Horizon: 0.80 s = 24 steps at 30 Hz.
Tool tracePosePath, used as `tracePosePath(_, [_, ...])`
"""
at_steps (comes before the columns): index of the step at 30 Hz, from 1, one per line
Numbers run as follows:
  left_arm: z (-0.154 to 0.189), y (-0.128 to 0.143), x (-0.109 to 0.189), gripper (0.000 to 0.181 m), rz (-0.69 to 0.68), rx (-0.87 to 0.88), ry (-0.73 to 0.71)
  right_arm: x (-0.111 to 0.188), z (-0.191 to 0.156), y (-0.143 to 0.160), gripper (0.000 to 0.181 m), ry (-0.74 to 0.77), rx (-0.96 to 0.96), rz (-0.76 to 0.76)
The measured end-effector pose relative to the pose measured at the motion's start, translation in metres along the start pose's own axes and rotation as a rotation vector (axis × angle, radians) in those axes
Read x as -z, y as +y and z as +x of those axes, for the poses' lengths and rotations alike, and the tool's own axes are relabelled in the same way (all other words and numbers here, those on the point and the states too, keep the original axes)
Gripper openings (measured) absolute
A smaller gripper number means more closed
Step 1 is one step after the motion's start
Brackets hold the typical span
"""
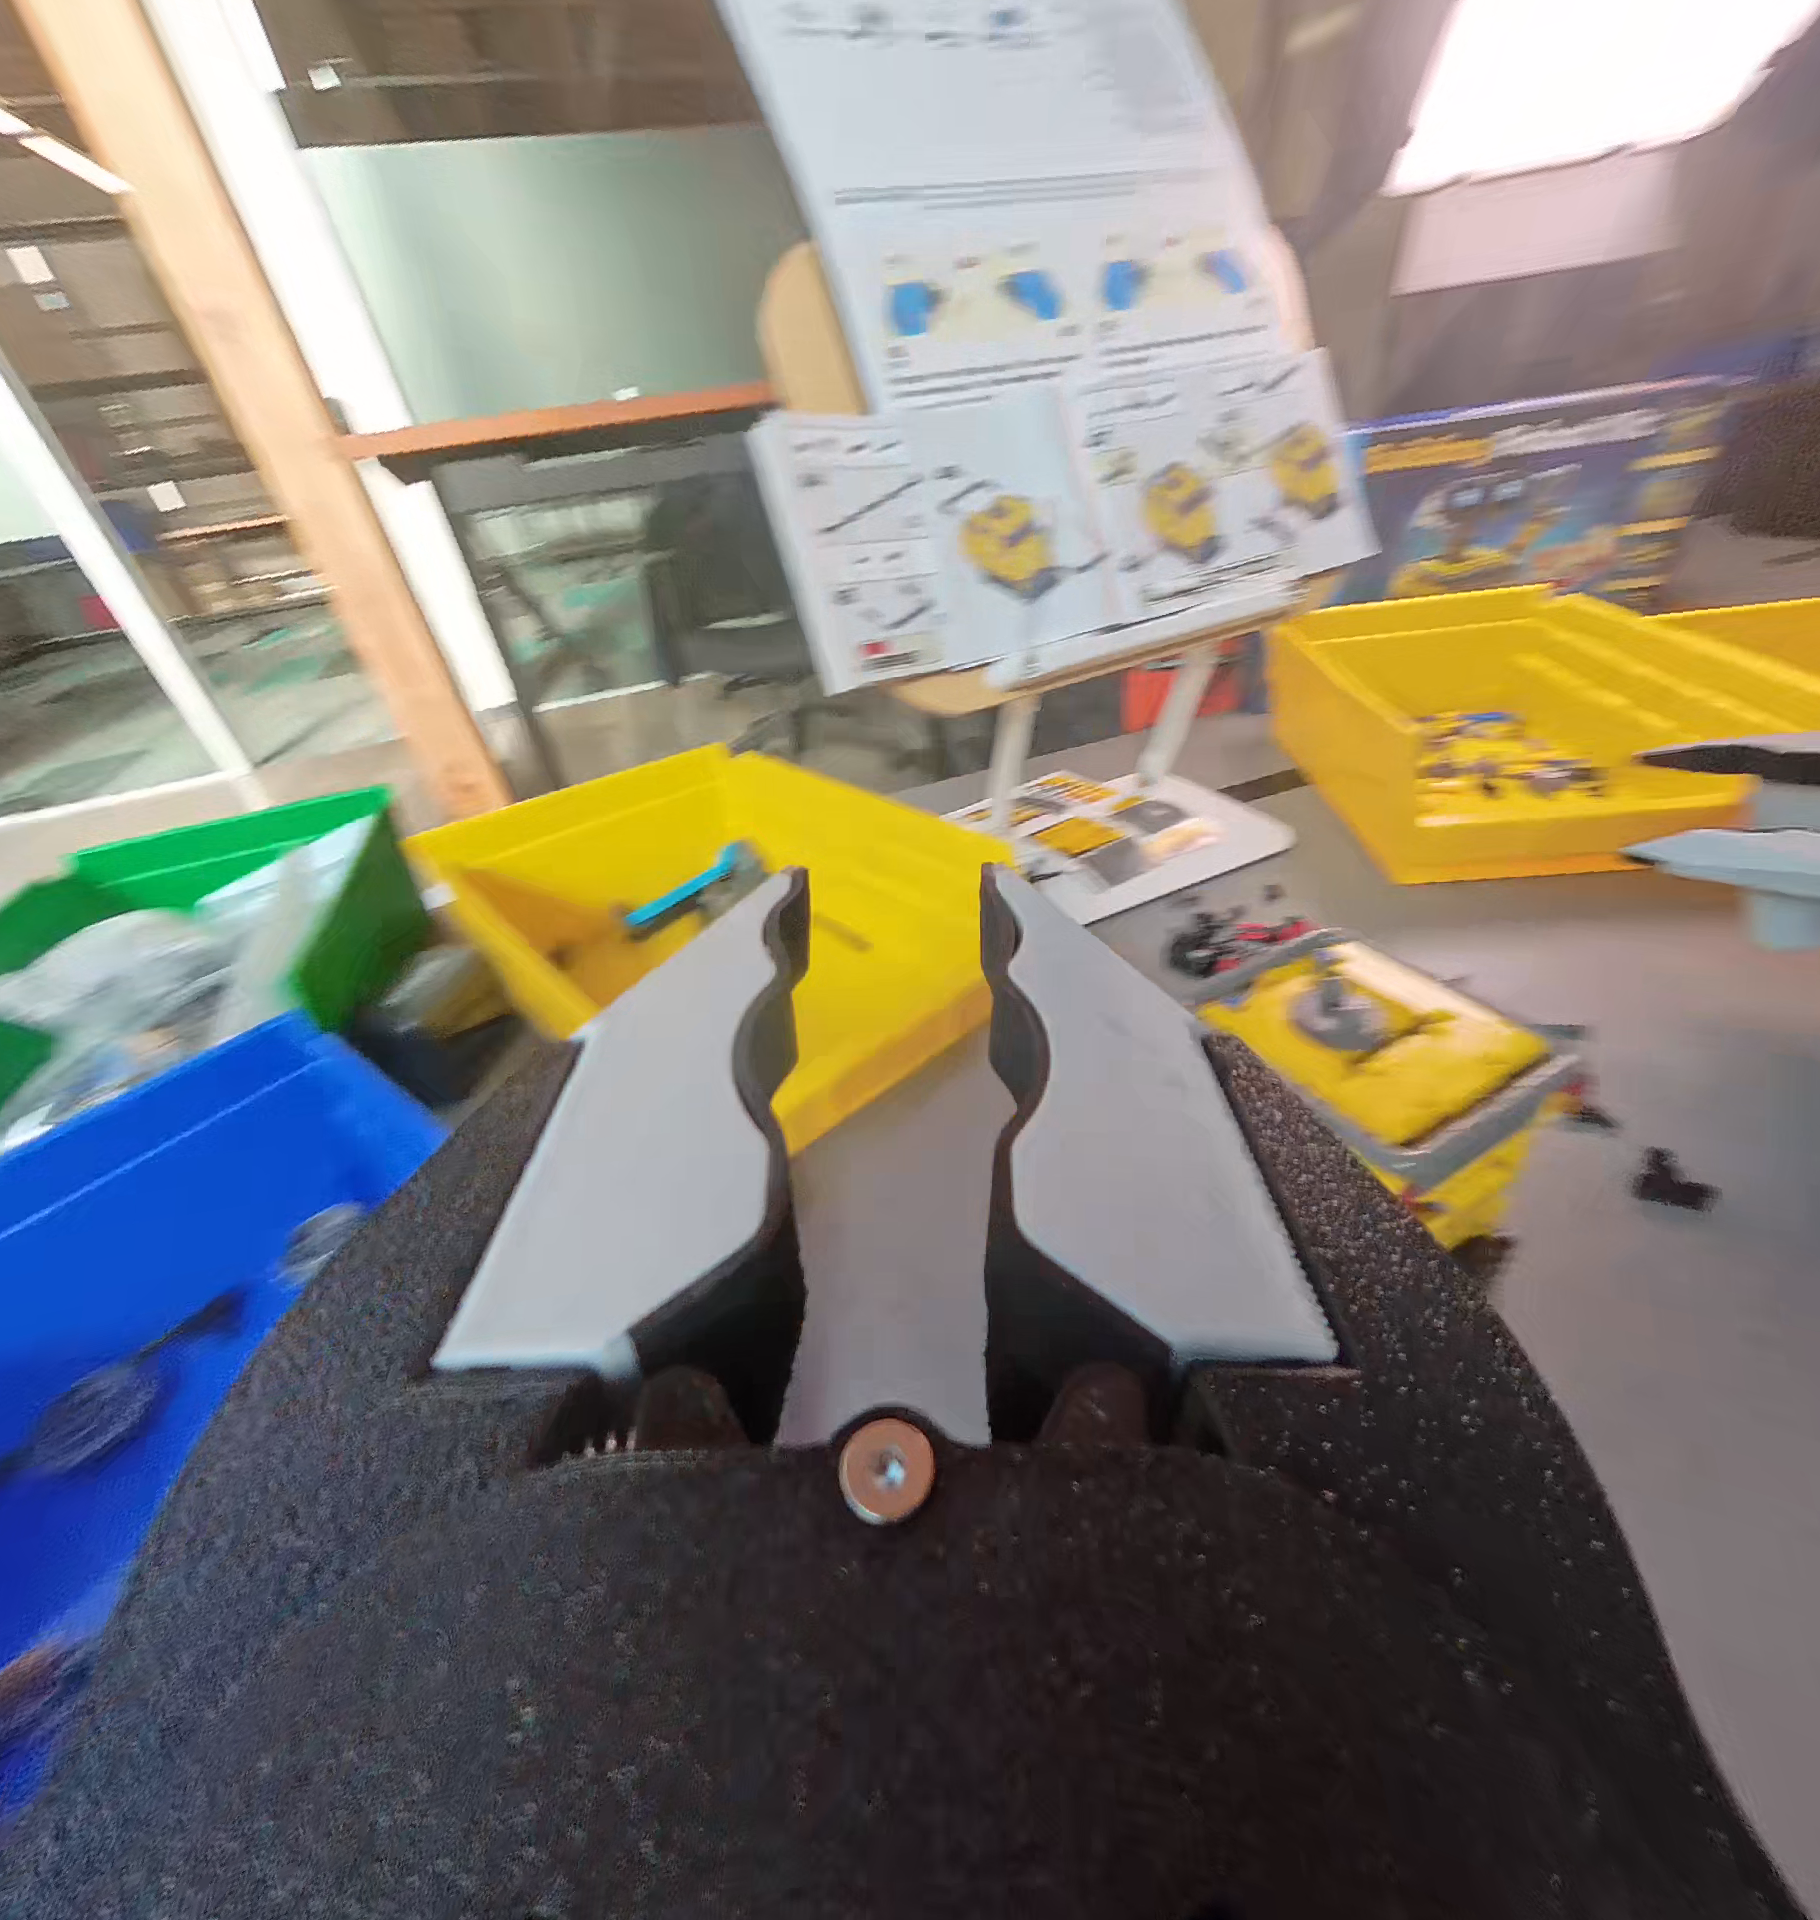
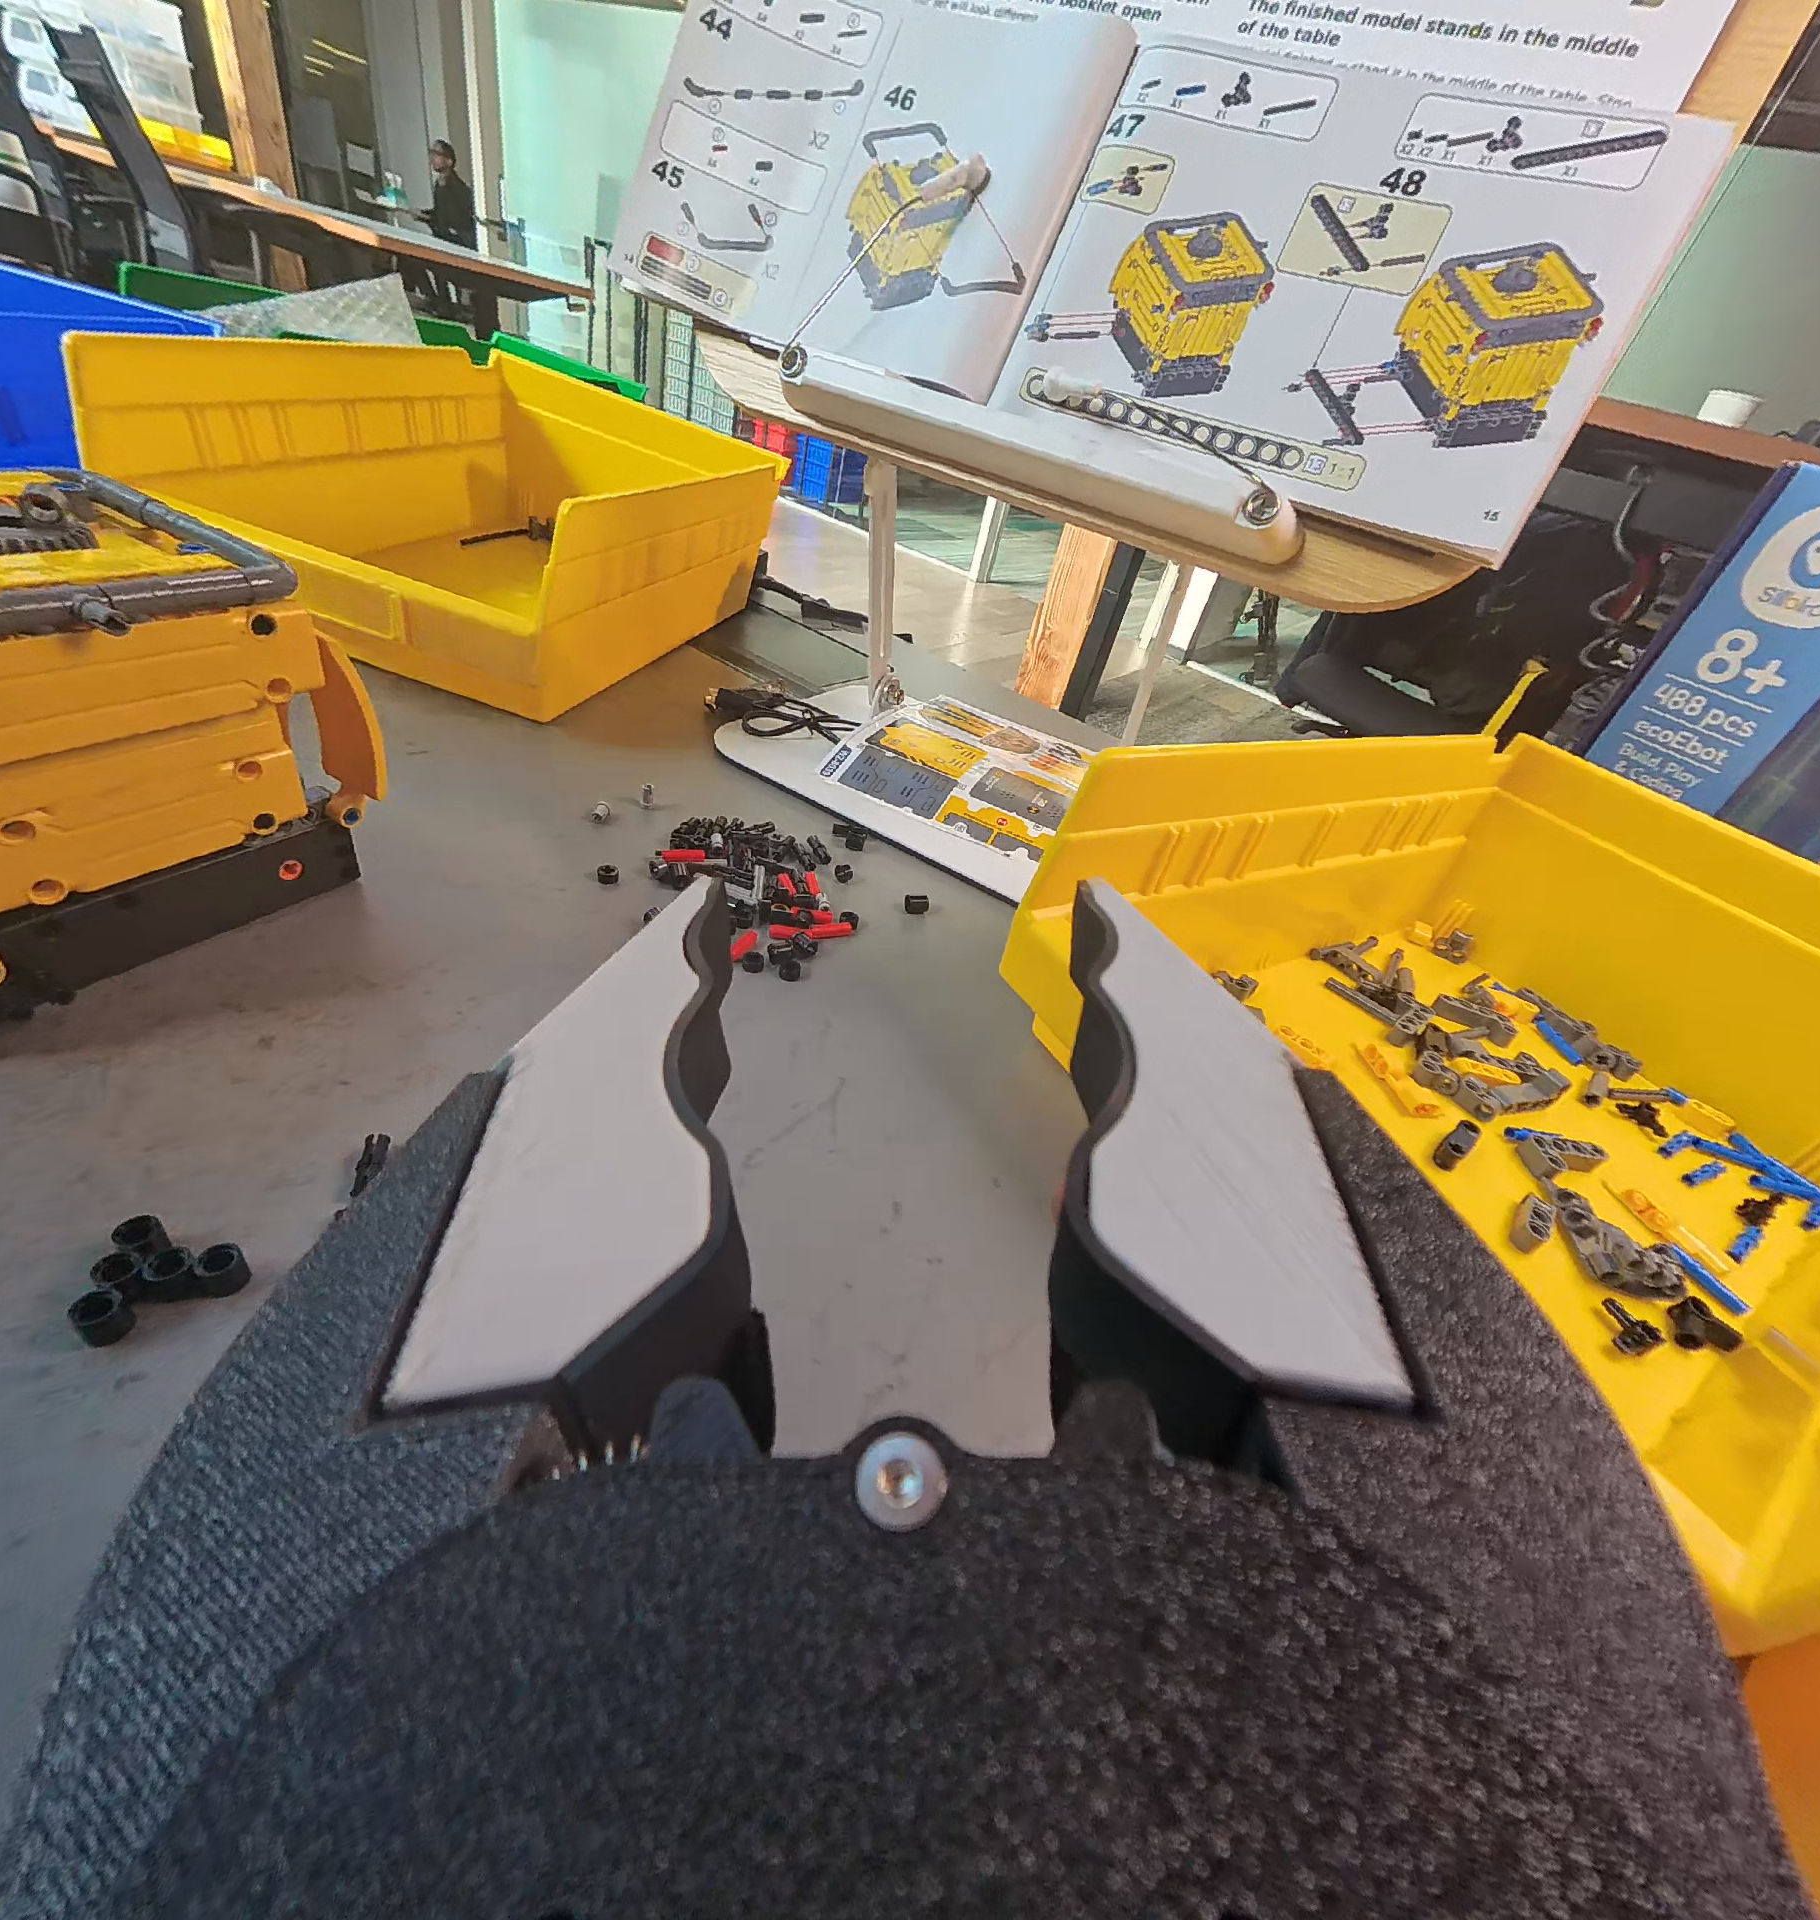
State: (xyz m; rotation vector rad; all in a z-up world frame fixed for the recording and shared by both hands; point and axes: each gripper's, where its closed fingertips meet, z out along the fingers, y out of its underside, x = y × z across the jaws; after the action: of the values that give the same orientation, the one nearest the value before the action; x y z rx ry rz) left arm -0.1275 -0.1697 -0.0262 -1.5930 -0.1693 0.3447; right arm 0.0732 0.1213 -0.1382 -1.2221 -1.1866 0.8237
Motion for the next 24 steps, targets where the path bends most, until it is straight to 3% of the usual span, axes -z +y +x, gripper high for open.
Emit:
tracePosePath(3, [-0.105,0.016,0.049,0.031,-0.166,-0.047,-0.327,-0.001,-0.006,0.001,0.063,-0.008,0.039,-0.01])
tracePosePath(5, [-0.161,0.027,0.081,0.032,-0.29,-0.068,-0.465,-0.002,-0.01,0.002,0.062,-0.016,0.068,-0.019])
tracePosePath(8, [-0.203,0.053,0.103,0.033,-0.48,-0.042,-0.447,-0.003,-0.015,0.002,0.062,-0.023,0.094,-0.021])
tracePosePath(12, [-0.203,0.112,0.103,0.033,-0.754,-0.011,-0.222,-0.003,-0.012,0.001,0.063,-0.017,0.078,-0.017])
tracePosePath(17, [-0.184,0.187,0.102,0.039,-1.142,-0.114,-0.016,-0.004,-0.01,0.002,0.063,-0.009,0.067,-0.021])
tracePosePath(24, [-0.192,0.232,0.086,0.026,-1.435,-0.2,0.117,-0.004,-0.013,0.004,0.063,-0.005,0.101,-0.035])
